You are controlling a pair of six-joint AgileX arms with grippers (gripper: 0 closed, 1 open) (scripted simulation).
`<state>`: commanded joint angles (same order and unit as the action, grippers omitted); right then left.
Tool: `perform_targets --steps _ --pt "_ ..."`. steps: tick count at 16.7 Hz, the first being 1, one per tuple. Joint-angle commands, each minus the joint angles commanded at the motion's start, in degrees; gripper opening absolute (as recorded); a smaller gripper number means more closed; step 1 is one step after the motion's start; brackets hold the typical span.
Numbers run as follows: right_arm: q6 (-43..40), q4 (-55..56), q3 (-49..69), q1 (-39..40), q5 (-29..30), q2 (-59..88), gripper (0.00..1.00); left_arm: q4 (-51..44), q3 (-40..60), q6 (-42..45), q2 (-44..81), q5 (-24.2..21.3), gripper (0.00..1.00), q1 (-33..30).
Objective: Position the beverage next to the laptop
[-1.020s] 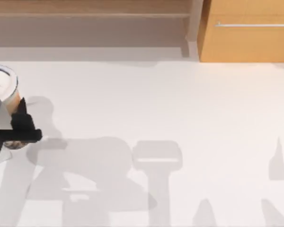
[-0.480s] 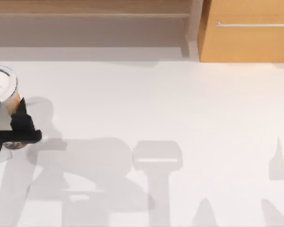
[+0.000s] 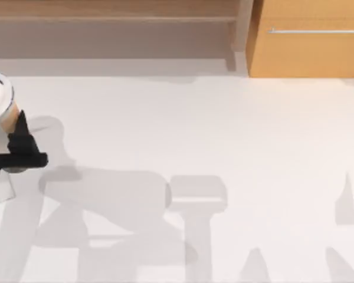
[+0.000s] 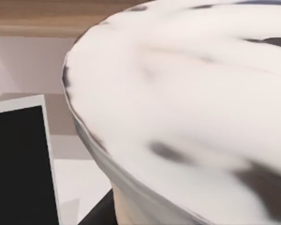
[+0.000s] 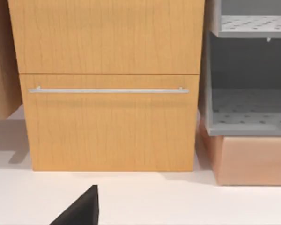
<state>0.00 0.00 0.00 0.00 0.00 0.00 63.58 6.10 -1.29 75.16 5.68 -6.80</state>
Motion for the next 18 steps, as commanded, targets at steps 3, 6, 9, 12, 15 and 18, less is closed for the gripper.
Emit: perform_targets --steps 3,6,9,12,15,18 --pt "0.0 0.0 0.0 0.0 0.0 0.0 1.0 4.5 -0.1 0.1 3.0 -0.1 0.0 -0.1" --pt "0.0 0.0 0.0 0.0 0.0 0.0 1.0 8.5 -0.5 0.2 6.4 -0.2 0.0 -0.7" --pt "0.0 0.0 0.0 0.0 0.0 0.0 1.0 10.9 -1.4 0.3 9.8 -0.3 0.0 -1.2" --pt "0.0 0.0 0.0 0.0 0.0 0.0 1.0 11.0 -2.9 0.4 12.6 -0.2 0.0 -1.6" --pt "0.0 0.0 0.0 0.0 0.0 0.0 1.0 10.7 -3.3 0.4 13.0 -0.2 0.0 -1.6" --pt "0.0 0.0 0.0 0.0 0.0 0.0 1.0 10.7 -3.3 0.4 13.0 -0.2 0.08 -1.6"
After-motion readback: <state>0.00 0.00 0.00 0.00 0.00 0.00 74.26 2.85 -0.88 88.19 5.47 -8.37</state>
